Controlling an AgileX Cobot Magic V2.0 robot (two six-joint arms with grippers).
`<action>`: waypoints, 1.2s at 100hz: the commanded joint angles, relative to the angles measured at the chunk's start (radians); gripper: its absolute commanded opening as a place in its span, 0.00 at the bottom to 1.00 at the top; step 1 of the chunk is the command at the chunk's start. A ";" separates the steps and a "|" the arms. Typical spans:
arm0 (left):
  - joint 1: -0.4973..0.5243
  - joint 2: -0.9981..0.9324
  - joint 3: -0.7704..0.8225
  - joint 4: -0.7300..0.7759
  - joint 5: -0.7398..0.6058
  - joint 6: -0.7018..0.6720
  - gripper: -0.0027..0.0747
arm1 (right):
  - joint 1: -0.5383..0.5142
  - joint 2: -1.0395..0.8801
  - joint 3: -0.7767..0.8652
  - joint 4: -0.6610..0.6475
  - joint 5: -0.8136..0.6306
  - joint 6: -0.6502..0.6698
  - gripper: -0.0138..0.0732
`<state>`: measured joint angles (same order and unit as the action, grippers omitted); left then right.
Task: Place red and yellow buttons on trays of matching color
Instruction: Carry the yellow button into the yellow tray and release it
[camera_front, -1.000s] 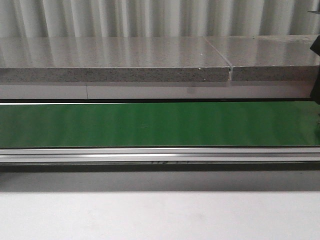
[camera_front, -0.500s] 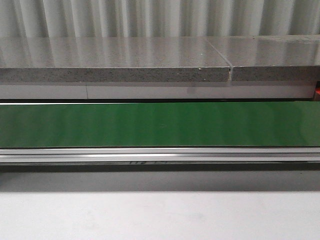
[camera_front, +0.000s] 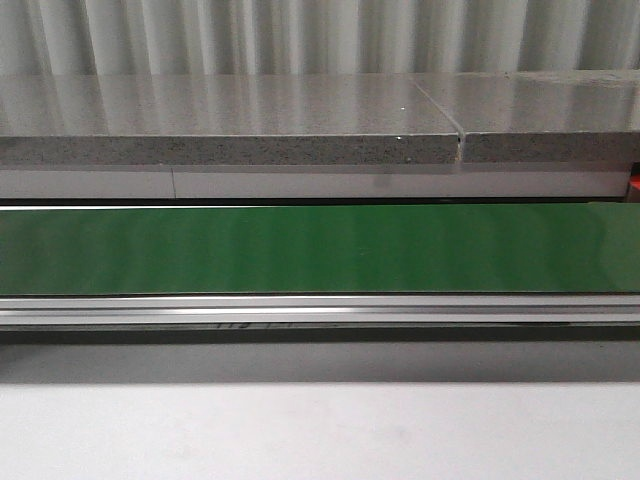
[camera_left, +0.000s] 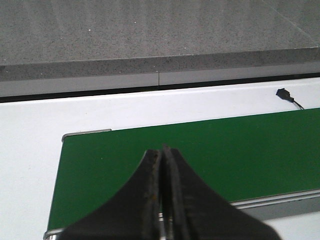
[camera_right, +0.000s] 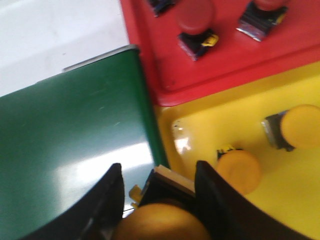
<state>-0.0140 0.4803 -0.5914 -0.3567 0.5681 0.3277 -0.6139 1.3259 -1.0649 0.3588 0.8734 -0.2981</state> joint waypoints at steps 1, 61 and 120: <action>-0.006 0.003 -0.025 -0.024 -0.074 -0.003 0.01 | -0.071 -0.032 -0.001 0.013 -0.089 0.029 0.11; -0.006 0.003 -0.025 -0.024 -0.074 -0.003 0.01 | -0.304 -0.032 0.218 0.013 -0.384 0.135 0.11; -0.006 0.003 -0.025 -0.024 -0.074 -0.003 0.01 | -0.308 0.135 0.279 0.018 -0.487 0.161 0.11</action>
<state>-0.0140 0.4803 -0.5914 -0.3567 0.5681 0.3277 -0.9142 1.4627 -0.7636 0.3607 0.4342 -0.1375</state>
